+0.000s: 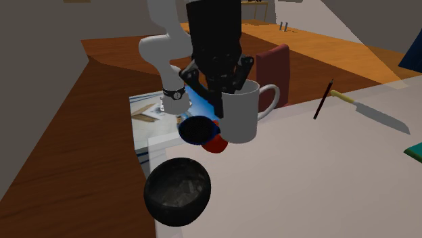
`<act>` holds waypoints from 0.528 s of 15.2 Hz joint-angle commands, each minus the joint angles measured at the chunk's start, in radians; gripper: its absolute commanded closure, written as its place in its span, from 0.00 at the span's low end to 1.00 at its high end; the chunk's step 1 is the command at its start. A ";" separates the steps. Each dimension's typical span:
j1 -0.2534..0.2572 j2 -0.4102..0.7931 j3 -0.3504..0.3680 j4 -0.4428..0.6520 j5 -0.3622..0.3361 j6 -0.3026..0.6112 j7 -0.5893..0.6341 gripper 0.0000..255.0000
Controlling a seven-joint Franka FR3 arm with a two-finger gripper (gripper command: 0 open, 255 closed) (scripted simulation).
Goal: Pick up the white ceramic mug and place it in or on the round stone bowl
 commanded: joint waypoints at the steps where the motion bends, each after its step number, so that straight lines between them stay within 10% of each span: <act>1: -0.020 0.012 -0.020 0.020 0.009 -0.010 -0.044 1.00; 8: -0.113 0.112 -0.096 0.180 0.059 -0.087 -0.220 1.00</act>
